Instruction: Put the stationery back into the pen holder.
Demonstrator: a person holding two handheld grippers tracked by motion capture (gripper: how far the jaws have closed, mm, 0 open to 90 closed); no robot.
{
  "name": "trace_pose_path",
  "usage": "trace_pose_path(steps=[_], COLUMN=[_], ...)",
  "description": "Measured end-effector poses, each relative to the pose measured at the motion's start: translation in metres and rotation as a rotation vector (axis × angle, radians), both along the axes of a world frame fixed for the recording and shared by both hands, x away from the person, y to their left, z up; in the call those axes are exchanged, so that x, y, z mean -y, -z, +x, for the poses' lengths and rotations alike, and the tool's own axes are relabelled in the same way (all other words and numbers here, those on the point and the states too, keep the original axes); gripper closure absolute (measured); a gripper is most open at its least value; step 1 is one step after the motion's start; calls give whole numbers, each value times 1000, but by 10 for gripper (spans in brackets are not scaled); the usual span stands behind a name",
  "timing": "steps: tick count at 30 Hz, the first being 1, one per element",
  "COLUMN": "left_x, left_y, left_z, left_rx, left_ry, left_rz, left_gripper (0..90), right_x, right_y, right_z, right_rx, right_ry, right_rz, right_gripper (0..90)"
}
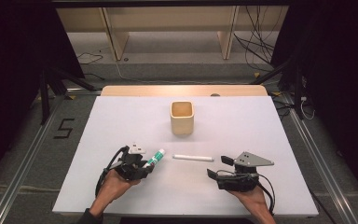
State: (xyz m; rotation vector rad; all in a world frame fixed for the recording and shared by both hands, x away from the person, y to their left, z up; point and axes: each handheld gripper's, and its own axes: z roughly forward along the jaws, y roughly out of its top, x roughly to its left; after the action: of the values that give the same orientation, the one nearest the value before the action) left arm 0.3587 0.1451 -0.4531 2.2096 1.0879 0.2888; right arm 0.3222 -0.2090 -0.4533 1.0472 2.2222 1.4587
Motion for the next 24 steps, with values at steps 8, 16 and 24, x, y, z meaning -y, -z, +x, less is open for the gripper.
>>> trace_pose_path(steps=[8, 16, 24], left_x=[22, 43, 47], left_y=[-16, -27, -29], left_z=[8, 13, 12], left_rx=[-33, -43, -69], left_ry=[129, 220, 269], left_rz=[23, 46, 28], left_gripper=[648, 648, 648], right_x=[-8, -16, -26], right_y=[-5, -7, -7], right_z=[-5, -9, -13], right_rx=[36, 55, 88], right_ry=[-29, -54, -80], right_rz=[-15, -28, -54], right_gripper=[243, 242, 242])
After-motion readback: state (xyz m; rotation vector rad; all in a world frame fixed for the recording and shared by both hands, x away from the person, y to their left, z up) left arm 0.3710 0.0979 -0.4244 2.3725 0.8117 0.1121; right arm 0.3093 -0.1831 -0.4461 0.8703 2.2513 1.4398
